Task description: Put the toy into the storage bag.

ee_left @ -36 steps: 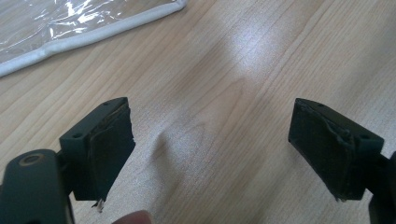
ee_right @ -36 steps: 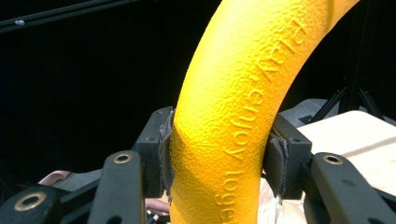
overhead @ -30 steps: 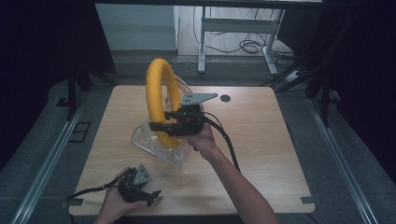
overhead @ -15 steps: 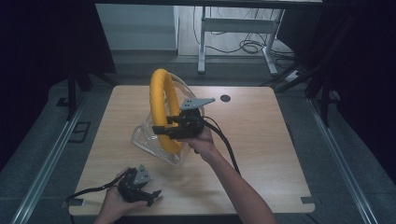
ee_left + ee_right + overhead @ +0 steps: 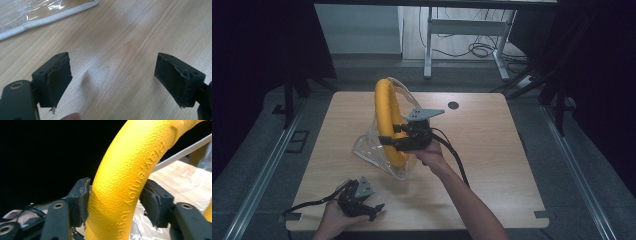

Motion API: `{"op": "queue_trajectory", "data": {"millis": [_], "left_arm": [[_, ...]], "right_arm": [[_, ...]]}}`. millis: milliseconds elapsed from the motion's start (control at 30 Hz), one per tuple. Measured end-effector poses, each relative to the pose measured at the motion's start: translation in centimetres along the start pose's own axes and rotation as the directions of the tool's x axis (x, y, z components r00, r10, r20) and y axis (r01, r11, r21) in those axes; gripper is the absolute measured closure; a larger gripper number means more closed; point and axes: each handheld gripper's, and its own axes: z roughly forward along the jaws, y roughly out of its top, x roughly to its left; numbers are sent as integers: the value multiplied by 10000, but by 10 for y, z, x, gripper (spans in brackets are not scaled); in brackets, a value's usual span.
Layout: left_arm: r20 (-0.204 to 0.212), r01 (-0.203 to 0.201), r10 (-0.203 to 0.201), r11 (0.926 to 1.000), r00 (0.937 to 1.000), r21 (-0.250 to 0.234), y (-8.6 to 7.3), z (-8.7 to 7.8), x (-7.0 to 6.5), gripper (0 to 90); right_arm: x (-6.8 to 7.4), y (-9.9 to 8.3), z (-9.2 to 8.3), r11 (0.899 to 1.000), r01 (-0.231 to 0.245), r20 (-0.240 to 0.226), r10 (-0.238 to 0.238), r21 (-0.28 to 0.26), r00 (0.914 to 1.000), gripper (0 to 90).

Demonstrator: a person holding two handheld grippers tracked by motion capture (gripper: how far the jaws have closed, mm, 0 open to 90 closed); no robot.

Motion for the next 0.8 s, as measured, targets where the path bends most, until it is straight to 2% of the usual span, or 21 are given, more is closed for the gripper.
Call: {"op": "queue_trajectory", "data": {"millis": [167,300,633,800], "left_arm": [[-3,-25,25,10000,10000,43,0,1,0,140],[9,-35,35,10000,10000,39,0,1,0,139],[-22,-22,22,10000,10000,62,0,2,0,139],[-28,-26,26,10000,10000,76,0,2,-1,139]], "right_arm": [[5,0,-1,9988,429,631,-442,228,9970,300],[11,-2,-8,9976,684,1179,-691,101,9906,244],[14,-14,-41,9967,792,1230,-762,-196,9895,265],[11,-28,-63,9970,777,1519,-758,-67,9855,286]]}}
